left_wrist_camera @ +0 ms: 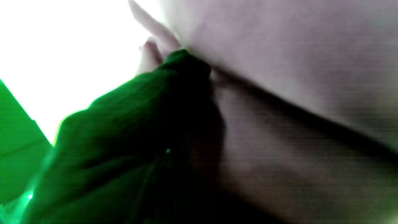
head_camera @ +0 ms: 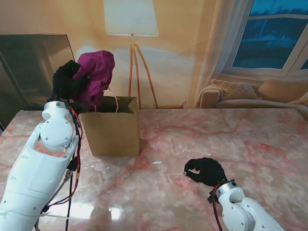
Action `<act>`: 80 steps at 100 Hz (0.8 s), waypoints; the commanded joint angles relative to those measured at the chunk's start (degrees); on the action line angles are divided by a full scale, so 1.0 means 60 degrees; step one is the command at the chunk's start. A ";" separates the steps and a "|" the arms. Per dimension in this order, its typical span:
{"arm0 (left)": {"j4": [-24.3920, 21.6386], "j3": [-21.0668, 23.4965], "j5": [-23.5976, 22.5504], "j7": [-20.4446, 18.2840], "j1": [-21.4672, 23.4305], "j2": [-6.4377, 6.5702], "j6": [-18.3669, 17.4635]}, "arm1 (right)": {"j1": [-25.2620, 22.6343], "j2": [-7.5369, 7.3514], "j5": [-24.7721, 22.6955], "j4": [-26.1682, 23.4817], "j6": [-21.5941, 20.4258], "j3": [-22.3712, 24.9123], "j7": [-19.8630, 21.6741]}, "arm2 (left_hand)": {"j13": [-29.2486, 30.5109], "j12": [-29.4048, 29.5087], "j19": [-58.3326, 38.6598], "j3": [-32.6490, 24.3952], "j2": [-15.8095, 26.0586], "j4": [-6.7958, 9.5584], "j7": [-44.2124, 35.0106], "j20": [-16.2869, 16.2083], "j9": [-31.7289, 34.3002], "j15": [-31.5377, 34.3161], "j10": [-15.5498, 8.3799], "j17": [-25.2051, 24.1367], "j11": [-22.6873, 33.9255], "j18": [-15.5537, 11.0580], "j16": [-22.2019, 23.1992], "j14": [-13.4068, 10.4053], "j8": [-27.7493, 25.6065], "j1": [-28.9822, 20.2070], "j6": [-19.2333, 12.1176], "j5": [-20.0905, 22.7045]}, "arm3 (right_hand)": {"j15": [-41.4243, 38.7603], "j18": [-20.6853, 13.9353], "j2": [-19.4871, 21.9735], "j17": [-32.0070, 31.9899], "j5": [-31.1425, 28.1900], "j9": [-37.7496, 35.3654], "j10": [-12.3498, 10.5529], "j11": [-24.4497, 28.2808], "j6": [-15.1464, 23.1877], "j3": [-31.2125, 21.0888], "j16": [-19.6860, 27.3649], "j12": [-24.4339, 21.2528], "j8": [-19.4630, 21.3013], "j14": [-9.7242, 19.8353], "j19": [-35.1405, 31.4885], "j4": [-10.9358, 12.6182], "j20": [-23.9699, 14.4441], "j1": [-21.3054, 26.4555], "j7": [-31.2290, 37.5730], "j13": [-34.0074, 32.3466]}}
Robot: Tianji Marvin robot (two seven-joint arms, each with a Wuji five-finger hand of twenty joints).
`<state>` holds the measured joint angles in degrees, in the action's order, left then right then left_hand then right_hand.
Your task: Fold the socks and the shorts into the kraft paper bag
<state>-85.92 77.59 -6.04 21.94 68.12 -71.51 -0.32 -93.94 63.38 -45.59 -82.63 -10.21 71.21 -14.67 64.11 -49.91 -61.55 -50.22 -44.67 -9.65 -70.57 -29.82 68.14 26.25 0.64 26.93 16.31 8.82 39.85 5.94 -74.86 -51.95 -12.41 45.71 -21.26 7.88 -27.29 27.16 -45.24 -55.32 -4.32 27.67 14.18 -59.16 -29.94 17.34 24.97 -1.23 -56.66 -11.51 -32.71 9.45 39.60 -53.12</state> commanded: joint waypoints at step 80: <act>-0.0485 0.0603 0.0602 -0.1095 0.0935 0.0138 -0.0542 | 0.0043 -0.0001 0.0099 0.0009 -0.0137 -0.0123 0.0225 | 0.0288 0.0377 -0.0347 -0.0987 -0.0252 0.0352 -0.0573 0.0801 0.0822 -0.0116 -0.2411 -0.0143 0.2382 0.0200 0.0126 -0.0482 0.0629 -0.1704 -0.1059 0.1526 | -0.0421 -0.0068 0.0203 -0.0094 -0.0448 -0.0350 0.0107 0.0296 0.0207 0.0250 -0.0329 0.0237 -0.0029 -0.0153 -0.0247 0.0430 0.0094 -0.0209 0.0133 -0.0068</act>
<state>-87.68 80.80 -2.82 16.15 73.32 -71.03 -3.45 -93.48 63.34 -44.81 -82.38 -10.80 70.74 -13.35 64.19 -46.82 -62.48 -50.15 -47.75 -9.66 -71.21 -25.51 66.89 24.14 0.66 26.20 21.24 9.60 39.87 5.50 -71.90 -54.10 -15.50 50.70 -22.04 7.88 -27.29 27.16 -45.89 -55.69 -4.30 28.29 14.21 -59.16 -30.53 17.93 25.02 -1.71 -56.71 -11.51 -32.71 9.44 39.60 -53.12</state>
